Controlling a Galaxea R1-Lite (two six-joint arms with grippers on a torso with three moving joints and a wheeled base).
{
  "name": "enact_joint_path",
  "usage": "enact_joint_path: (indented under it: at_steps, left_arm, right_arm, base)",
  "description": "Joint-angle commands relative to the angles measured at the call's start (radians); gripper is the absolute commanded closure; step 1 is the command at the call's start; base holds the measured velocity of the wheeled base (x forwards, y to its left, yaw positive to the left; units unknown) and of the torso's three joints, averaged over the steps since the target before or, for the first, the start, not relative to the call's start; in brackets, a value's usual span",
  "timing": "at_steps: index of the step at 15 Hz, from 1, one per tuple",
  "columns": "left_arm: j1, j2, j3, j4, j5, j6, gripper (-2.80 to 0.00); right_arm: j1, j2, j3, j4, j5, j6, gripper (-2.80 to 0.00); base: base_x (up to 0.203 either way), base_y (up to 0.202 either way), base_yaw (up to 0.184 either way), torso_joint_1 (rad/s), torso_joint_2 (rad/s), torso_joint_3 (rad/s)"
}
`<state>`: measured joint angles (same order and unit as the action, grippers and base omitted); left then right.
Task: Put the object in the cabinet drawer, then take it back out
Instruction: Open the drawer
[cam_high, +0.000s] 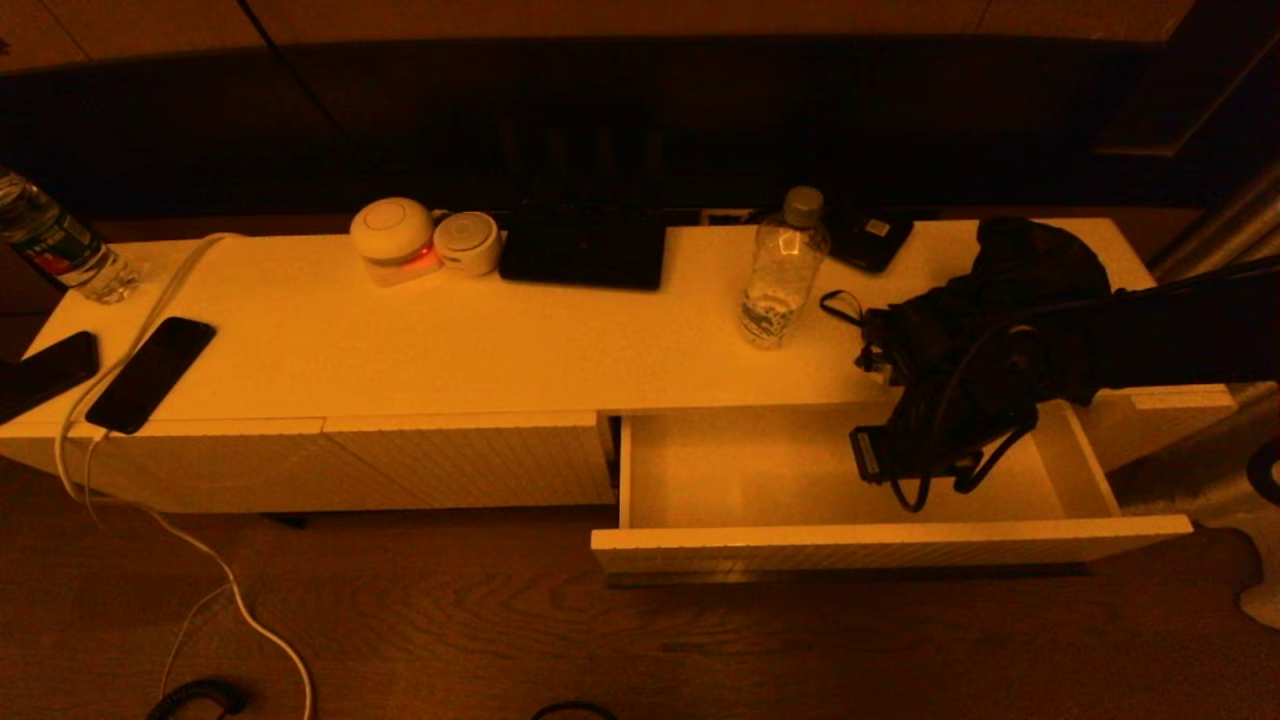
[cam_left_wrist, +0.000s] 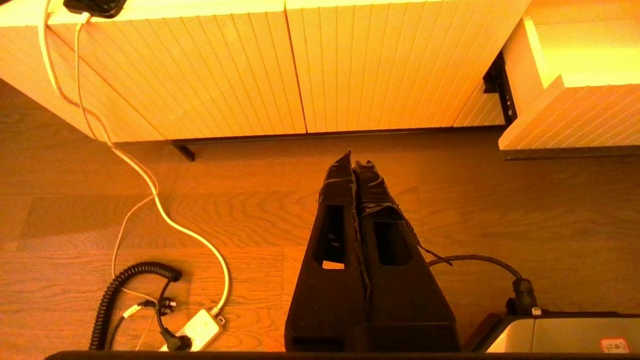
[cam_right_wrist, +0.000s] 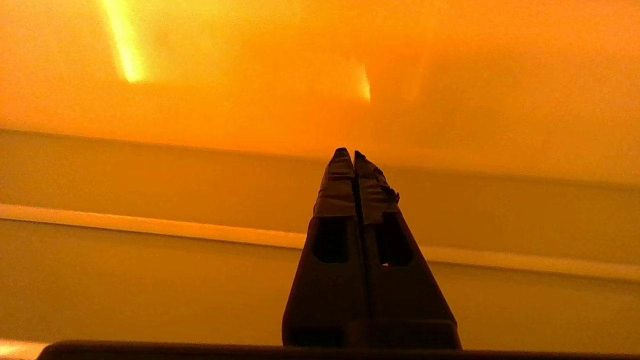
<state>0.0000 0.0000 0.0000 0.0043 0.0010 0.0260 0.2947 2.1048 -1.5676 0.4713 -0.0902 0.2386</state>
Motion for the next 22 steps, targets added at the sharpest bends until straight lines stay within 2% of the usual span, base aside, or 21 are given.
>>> enact_joint_path:
  at_steps: [1, 7, 10, 20, 22]
  left_arm:
    - [0.000, 0.000, 0.000, 0.000, 0.001, 0.000, 0.00]
    - [0.000, 0.000, 0.000, 0.000, 0.001, 0.000, 0.00]
    - [0.000, 0.000, 0.000, 0.000, 0.001, 0.000, 0.00]
    - [0.000, 0.000, 0.000, 0.000, 0.001, 0.000, 0.00]
    - [0.000, 0.000, 0.000, 0.000, 0.001, 0.000, 0.00]
  right_arm:
    - [0.003, 0.011, 0.024, 0.003, 0.000, 0.013, 0.00]
    - [0.010, -0.005, 0.099, 0.041, 0.004, 0.053, 0.00]
    - [0.017, -0.006, 0.116, 0.093, 0.010, 0.131, 0.00]
    - [0.055, -0.077, 0.286, 0.116, 0.015, 0.163, 0.00]
    - [0.058, -0.081, 0.319, 0.116, 0.047, 0.192, 0.00]
  base:
    - [0.000, 0.000, 0.000, 0.000, 0.00, 0.000]
    - [0.000, 0.000, 0.000, 0.000, 0.00, 0.000]
    - [0.000, 0.000, 0.000, 0.000, 0.00, 0.000]
    - [0.000, 0.000, 0.000, 0.000, 0.00, 0.000]
    - [0.000, 0.000, 0.000, 0.000, 0.00, 0.000]
